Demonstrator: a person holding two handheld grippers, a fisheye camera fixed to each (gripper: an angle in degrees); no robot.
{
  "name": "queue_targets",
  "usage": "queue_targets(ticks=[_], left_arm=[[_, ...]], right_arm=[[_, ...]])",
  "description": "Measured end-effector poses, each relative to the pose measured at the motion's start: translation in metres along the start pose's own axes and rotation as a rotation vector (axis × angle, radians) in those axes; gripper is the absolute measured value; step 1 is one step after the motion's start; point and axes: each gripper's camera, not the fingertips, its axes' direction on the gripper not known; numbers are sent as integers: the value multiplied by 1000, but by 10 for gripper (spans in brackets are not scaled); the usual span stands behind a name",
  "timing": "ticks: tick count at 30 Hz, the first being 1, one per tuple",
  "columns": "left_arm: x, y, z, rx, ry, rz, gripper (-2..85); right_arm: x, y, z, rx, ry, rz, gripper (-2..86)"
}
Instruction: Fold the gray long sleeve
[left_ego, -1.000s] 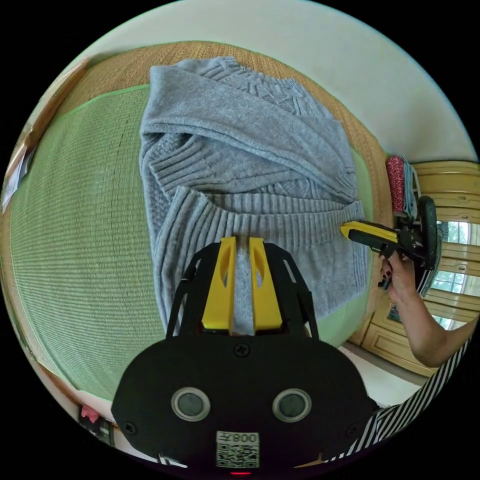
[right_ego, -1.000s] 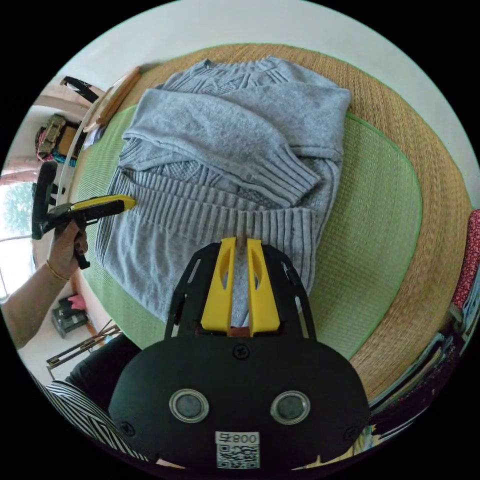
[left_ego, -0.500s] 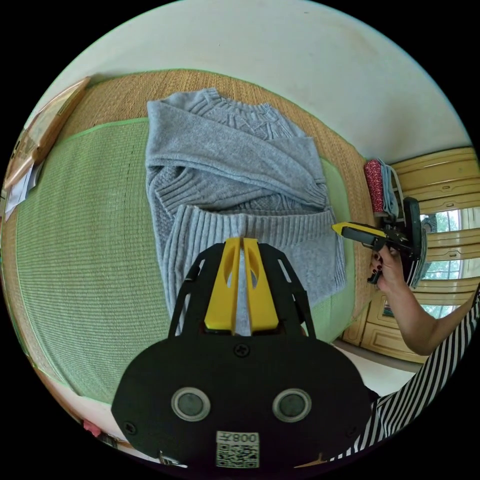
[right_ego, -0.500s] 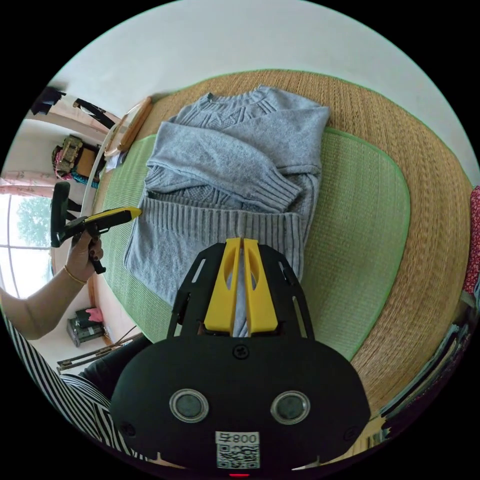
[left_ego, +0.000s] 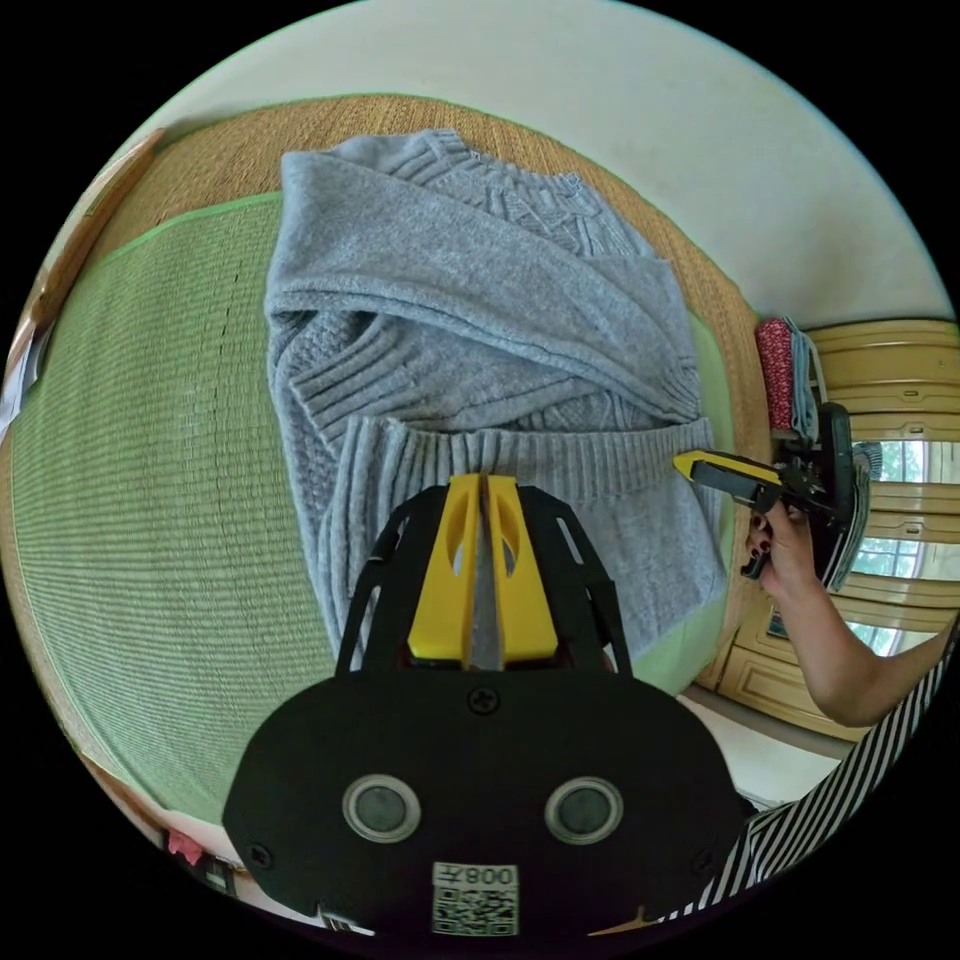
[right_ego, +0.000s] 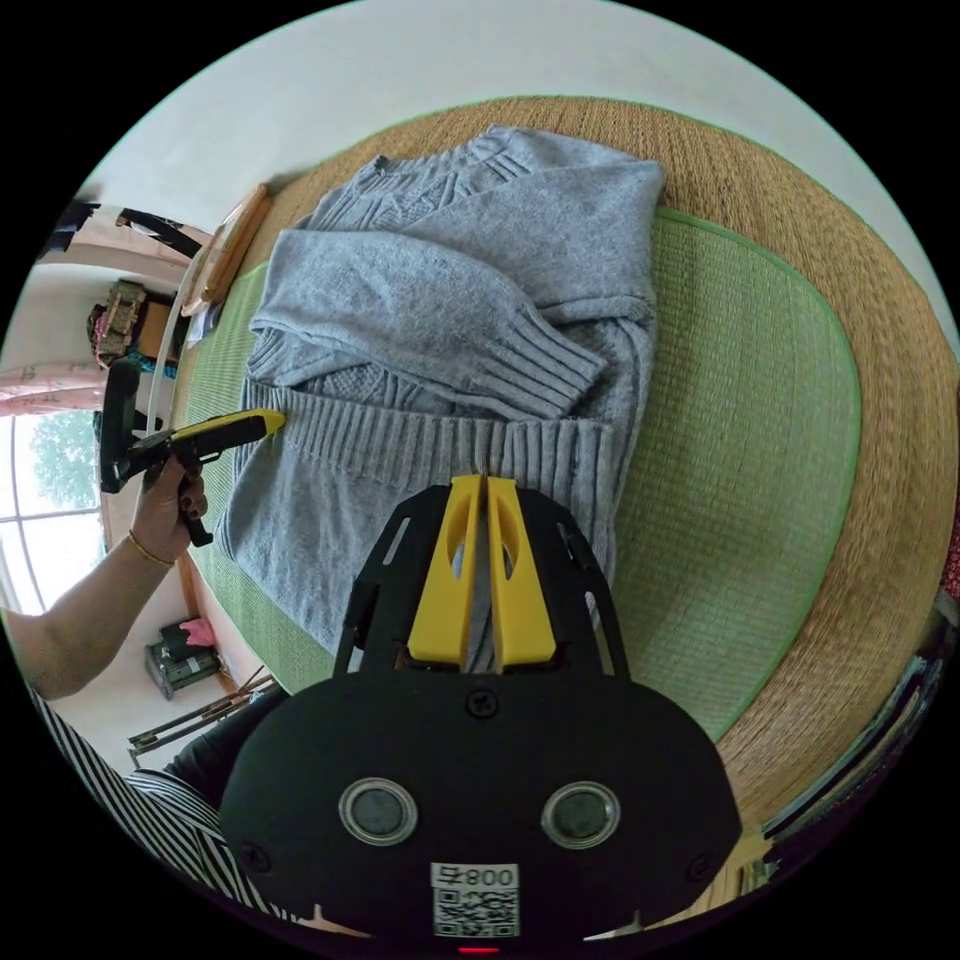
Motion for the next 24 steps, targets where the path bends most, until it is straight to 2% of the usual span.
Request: queue_targets(ticks=[8, 13, 17, 24], left_arm=[[-17, 18, -37, 114, -12, -49, 33], [-42, 18, -28, 25, -116, -116, 24], [-47, 32, -48, 60, -50, -68, 48], [-96, 90, -53, -76, 49, -193, 93]], right_arm=[[15, 8, -23, 58, -24, 14, 5], [38, 2, -14, 15, -29, 53, 7], [51, 10, -37, 53, -23, 33, 24], [105, 81, -62, -53, -104, 136, 59]])
